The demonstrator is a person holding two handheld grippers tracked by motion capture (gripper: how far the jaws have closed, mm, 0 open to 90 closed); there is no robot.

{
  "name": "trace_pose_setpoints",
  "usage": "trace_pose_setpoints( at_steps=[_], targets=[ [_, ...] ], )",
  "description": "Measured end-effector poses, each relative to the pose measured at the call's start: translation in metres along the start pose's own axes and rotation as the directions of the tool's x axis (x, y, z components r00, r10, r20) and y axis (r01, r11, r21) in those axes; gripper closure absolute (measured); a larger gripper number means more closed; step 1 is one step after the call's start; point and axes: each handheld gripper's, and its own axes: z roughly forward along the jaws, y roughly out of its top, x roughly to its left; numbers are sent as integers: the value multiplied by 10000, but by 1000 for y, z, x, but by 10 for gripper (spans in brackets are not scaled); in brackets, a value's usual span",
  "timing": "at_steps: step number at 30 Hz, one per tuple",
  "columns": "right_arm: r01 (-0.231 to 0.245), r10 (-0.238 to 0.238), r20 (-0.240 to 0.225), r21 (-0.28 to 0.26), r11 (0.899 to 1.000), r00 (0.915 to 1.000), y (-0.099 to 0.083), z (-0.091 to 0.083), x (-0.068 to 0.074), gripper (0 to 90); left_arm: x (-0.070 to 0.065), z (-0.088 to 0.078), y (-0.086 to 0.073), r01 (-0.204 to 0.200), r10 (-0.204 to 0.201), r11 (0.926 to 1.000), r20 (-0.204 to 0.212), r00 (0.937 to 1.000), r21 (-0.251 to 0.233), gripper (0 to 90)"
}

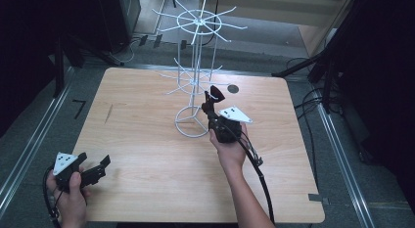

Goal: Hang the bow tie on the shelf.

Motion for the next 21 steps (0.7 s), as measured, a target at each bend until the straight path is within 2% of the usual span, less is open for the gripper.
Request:
trace_pose_setpoints(
  at_steps=[1,2,6,7,10,11,12,14,15,19,21],
  targets=[
    [0,0,0,0,10000,10000,0,0,0,868,0,0,0,0,0,10000,0,10000,0,135],
    [-160,158,-193,-133,9998,9997,-1,-2,-4,770,0,0,0,-10,10,10000,2,10000,-11,135],
    [-625,609,-641,-220,9978,9961,-5,-8,-13,638,0,1,0,0,0,10000,-11,10000,-32,134],
    [-625,609,-641,-220,9978,9961,-5,-8,-13,638,0,0,0,-18,18,10000,-8,10000,-14,134],
    [-665,643,-740,-285,9974,9952,-8,-15,-19,516,0,0,0,-25,25,10000,-4,10000,-16,134],
    [-665,643,-740,-285,9974,9952,-8,-15,-19,516,0,0,0,-25,25,10000,-4,10000,-16,134],
    [-540,512,-667,-415,9977,9965,-10,-20,-20,443,0,0,0,-26,26,10000,-7,10000,-20,135],
    [-472,442,-617,-479,9977,9971,-10,-23,-21,415,0,0,0,-30,30,10000,-9,10000,-13,135],
    [-405,377,-484,-586,9975,9981,-12,-29,-24,343,0,0,0,-34,34,10000,-13,10000,-14,135],
    [-367,343,-358,-696,9969,9988,-14,-39,-32,251,-1,0,0,-23,23,10000,-31,10000,-34,135],
    [-432,407,-364,-712,9965,9985,-14,-42,-35,237,-1,0,0,-28,28,10000,-37,10000,-39,135]
  ],
)
